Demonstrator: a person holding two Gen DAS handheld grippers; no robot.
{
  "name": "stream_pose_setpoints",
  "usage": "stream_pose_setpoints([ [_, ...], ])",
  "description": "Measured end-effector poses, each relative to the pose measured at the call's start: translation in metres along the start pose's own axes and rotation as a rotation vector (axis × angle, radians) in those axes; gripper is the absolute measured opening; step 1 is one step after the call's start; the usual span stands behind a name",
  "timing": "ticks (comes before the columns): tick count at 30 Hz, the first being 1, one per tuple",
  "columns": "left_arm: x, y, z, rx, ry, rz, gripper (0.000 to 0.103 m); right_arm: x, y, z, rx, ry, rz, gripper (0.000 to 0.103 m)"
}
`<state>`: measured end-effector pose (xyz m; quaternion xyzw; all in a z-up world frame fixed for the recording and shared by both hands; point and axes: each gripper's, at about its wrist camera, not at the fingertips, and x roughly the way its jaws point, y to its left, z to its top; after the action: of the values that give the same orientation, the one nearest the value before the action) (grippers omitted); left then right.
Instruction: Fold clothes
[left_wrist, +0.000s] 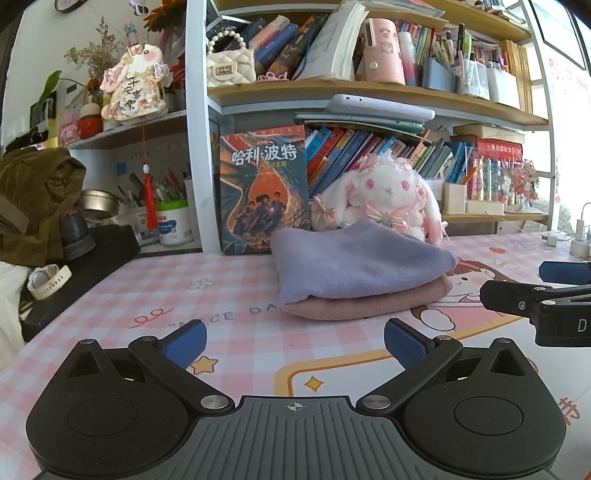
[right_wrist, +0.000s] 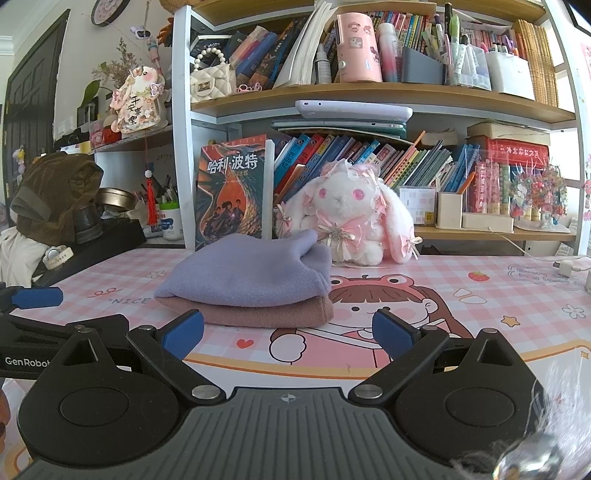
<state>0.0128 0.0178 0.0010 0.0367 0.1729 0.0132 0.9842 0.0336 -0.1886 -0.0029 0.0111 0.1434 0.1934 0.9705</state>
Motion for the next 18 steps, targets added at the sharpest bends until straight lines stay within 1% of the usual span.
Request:
stream_pose_setpoints([
  [11,0.0011,-0.001,0.0005,0.002,0.01,0.004,0.103,-0.0011,0.0015,-0.0005,0.0,-0.001,-0.001,0.098],
  [16,0.0018,0.002,0.0004,-0.015,0.014,0.011,0.103,-0.0012,0.0018,-0.0005,-0.002,0.0,0.0,0.098],
  [18,0.0021,0.0033,0.0004,-0.021,0.017,0.003,0.103,-0.0012,0.0017,-0.0003,-0.004,0.0,0.001,0.098],
])
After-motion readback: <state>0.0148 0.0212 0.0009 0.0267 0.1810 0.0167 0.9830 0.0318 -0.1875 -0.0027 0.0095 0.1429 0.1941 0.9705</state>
